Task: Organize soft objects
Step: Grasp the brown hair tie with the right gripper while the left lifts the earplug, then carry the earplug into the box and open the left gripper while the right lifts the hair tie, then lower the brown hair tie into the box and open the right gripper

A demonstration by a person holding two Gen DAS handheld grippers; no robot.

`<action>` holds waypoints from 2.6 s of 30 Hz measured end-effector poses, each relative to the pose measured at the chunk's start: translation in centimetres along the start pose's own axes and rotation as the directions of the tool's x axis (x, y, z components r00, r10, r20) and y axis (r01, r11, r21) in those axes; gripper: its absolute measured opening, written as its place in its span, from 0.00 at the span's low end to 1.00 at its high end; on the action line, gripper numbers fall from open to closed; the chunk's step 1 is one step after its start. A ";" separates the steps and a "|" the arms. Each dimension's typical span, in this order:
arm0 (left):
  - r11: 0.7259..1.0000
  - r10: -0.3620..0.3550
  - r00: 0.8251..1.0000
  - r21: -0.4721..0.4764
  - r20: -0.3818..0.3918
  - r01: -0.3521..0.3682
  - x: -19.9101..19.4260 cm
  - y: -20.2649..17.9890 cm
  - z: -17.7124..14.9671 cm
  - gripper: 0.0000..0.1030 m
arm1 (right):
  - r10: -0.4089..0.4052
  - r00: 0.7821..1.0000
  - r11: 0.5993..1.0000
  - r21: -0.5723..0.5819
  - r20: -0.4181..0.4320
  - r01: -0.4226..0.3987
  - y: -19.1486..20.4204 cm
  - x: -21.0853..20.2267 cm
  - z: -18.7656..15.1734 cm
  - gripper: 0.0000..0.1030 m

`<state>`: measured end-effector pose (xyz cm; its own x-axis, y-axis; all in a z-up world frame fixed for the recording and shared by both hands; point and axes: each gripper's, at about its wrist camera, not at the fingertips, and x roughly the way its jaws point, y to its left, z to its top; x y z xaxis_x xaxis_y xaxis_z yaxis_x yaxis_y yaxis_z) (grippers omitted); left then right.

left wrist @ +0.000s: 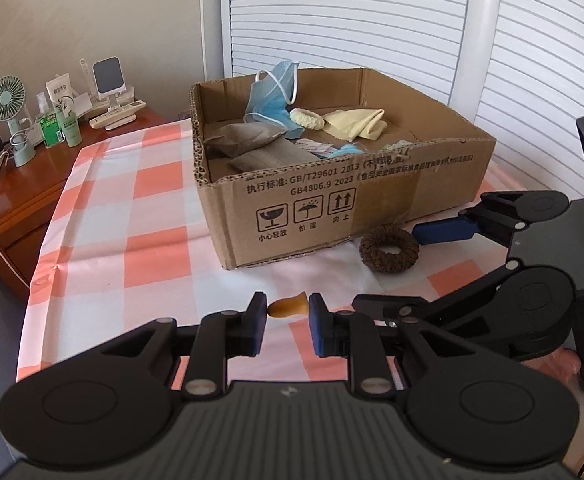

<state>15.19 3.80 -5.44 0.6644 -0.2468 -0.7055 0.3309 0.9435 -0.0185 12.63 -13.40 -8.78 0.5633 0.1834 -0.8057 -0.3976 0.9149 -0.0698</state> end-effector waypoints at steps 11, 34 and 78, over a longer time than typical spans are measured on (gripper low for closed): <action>1.000 -0.002 1.000 -0.010 -0.002 0.002 0.3 0.6 0.0 0.20 | -0.025 1.000 0.999 0.033 0.000 0.024 -0.3 0.2 0.7 0.63; 1.000 -0.011 0.999 0.006 0.034 0.011 -1.9 0.9 1.3 0.20 | -0.046 0.998 0.998 -0.041 0.041 0.048 -0.3 -4.5 0.7 0.48; 0.991 0.130 0.956 -0.032 0.264 -0.126 -3.5 -1.1 6.7 0.99 | -0.155 0.975 0.986 0.082 0.159 0.144 -8.0 -3.1 10.6 0.99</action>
<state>17.04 2.17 1.81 0.8549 -0.1714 -0.4897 0.2225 0.9738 0.0476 21.71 -17.50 0.51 0.7259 0.0938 -0.6814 -0.2517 0.9581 -0.1363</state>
